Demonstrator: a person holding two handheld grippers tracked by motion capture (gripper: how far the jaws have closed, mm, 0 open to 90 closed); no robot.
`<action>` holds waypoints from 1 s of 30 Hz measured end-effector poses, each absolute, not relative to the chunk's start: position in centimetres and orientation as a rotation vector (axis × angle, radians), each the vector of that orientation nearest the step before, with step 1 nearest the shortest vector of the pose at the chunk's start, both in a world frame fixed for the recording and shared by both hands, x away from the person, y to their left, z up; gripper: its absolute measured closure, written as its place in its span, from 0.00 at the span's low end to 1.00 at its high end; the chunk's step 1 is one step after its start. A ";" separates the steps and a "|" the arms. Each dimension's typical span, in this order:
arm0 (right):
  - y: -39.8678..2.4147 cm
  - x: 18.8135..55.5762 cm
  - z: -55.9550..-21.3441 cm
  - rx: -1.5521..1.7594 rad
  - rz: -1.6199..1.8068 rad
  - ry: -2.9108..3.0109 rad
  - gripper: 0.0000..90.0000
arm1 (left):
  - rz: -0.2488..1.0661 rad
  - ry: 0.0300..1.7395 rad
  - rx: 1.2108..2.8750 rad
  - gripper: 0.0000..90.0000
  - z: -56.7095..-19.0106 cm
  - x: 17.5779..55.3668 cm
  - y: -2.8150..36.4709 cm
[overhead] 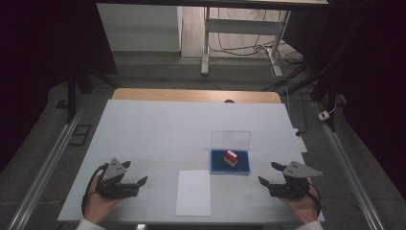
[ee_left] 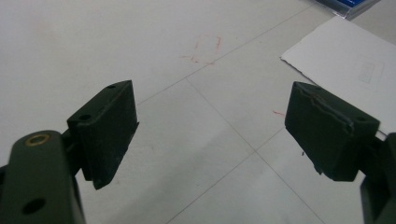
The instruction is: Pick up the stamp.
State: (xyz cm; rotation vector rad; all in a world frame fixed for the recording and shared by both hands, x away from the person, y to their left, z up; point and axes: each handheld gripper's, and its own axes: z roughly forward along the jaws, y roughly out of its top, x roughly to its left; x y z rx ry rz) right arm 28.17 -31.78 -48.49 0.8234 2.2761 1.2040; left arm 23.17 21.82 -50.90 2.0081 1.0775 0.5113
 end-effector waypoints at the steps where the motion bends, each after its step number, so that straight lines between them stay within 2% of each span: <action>1: -31.7 28.1 -48.2 0.824 1.195 2.273 0.29 | 0.511 1.075 2.007 0.20 -50.9 23.1 21.8; 15: -30.5 28.7 -47.7 0.804 1.199 2.310 0.29 | 0.509 1.082 2.010 0.21 -51.1 23.4 21.7; 30: -27.3 31.1 -44.7 0.757 1.150 2.362 0.28 | 0.496 1.097 2.012 0.21 -51.1 23.6 21.8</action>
